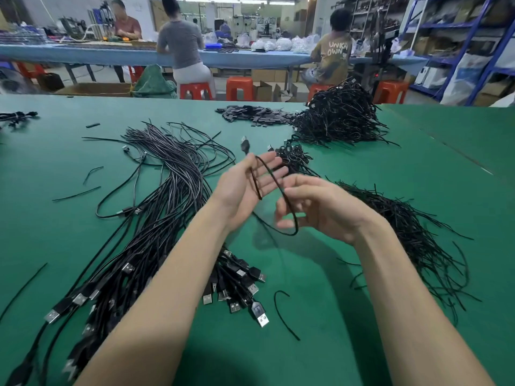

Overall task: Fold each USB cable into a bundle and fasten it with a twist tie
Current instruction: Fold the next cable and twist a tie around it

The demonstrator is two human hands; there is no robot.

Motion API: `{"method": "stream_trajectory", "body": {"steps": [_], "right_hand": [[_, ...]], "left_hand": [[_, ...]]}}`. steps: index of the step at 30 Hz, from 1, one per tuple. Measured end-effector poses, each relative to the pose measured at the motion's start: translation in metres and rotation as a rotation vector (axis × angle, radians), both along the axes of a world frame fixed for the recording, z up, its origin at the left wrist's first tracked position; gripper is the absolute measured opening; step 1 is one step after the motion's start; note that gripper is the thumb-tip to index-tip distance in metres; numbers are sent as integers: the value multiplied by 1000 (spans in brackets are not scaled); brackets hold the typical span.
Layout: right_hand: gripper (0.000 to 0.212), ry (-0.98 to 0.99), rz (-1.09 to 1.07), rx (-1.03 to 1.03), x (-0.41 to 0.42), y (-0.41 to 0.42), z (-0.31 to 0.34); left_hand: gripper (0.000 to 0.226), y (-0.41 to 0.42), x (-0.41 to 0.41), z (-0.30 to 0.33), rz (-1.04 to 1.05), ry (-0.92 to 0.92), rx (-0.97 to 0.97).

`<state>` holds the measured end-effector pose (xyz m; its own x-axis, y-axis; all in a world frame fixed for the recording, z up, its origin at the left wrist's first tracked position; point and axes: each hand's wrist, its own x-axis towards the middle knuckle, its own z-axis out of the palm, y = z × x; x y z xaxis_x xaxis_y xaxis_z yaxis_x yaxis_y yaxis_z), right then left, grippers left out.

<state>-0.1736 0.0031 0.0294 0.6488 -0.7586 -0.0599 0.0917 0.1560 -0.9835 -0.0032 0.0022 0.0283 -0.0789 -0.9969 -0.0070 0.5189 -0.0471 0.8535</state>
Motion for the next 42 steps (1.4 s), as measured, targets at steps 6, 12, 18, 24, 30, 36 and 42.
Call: {"method": "stream_trajectory", "body": {"steps": [6,12,18,24,30,36,42], "right_hand": [[33,440,120,144,-7,-2,-21],[27,516,-390,-237,-21,-15,-19],[27,651,-770,-837,-9,-13,-13],[13,677,-861,-858,6,-6,0],[10,232,-142,-269,3,2,10],[10,533,113,-80,-7,-1,-23],[27,742,-371,-225,-13,-15,-23]], "left_hand": [[54,12,13,9,-313,224,-93],[55,17,11,7,-491,-259,-71],[54,10,4,3,-390,-533,32],[40,4,-7,-6,-244,-658,16],[50,-1,5,-3,-72,-11,-21],[55,6,22,5,-256,202,-107],[54,11,21,-1,-520,-218,-66]]}}
